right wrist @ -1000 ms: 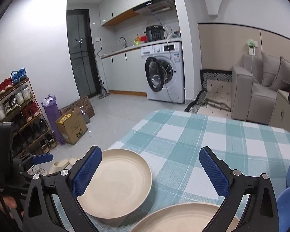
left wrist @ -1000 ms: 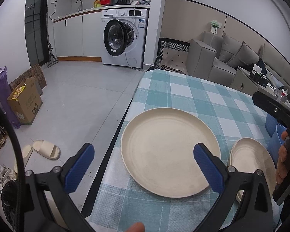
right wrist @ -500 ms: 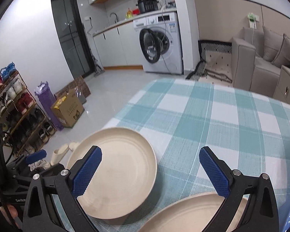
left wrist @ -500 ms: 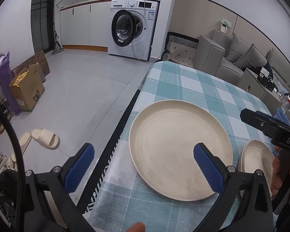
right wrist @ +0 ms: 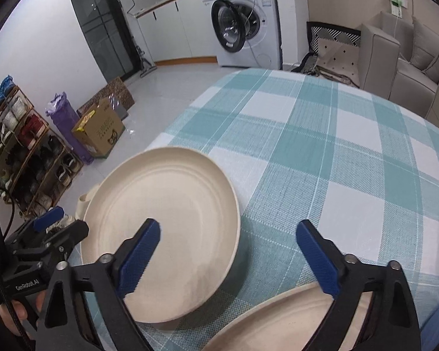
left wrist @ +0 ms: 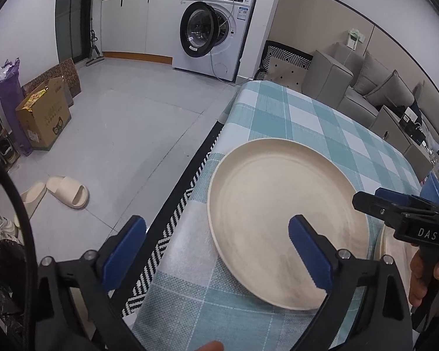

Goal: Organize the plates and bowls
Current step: 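Reach both tools to the next cream plate rims and close them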

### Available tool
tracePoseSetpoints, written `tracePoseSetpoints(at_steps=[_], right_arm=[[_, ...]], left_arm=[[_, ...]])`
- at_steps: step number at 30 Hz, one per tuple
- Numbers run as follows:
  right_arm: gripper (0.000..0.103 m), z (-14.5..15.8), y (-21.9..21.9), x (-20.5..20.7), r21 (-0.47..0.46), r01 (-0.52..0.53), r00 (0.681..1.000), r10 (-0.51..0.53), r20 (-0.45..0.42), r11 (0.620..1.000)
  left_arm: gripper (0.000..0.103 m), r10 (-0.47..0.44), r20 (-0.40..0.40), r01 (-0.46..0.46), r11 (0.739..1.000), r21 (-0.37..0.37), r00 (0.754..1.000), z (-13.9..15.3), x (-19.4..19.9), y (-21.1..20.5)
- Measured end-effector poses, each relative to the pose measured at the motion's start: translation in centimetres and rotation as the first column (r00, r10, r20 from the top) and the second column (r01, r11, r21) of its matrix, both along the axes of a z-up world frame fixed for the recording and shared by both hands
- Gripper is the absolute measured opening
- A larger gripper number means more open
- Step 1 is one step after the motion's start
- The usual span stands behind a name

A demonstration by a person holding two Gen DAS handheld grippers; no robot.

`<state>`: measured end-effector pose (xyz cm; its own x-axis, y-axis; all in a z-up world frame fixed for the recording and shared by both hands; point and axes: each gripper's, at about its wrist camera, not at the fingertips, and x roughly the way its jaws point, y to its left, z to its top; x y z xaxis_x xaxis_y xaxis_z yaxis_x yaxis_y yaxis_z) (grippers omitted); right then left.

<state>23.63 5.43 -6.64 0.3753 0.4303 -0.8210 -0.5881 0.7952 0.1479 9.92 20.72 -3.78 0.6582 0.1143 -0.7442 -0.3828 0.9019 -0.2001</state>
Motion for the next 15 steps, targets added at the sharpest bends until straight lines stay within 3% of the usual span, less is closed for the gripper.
tracePoseSetpoints(at_steps=[4,7,9,15], right_arm=[[0.084,-0.7,0.6,0.0,-0.029,-0.016,1.000,0.015,-0.025,0.999],[0.076,-1.1,0.9,0.0,-0.041,-0.030,0.999,0.028,-0.040,0.999],[0.070,-1.4,1.0,0.0,-0.047,-0.030,0.998,0.028,-0.050,0.998],[0.061,-1.7,1.1,-0.1,-0.058,-0.038,0.997,0.034,-0.067,0.998]], left_arm=[[0.088,-0.009,-0.025,0.009,1.000,-0.001,1.000,-0.6,0.3,0.0],[0.086,-0.018,-0.030,0.018,1.000,-0.014,0.999,-0.8,0.5,-0.1],[0.069,-0.033,-0.039,0.032,0.999,-0.031,0.999,-1.1,0.6,-0.1],[0.044,-0.052,-0.069,0.048,0.998,-0.049,0.996,-1.8,0.8,-0.2]])
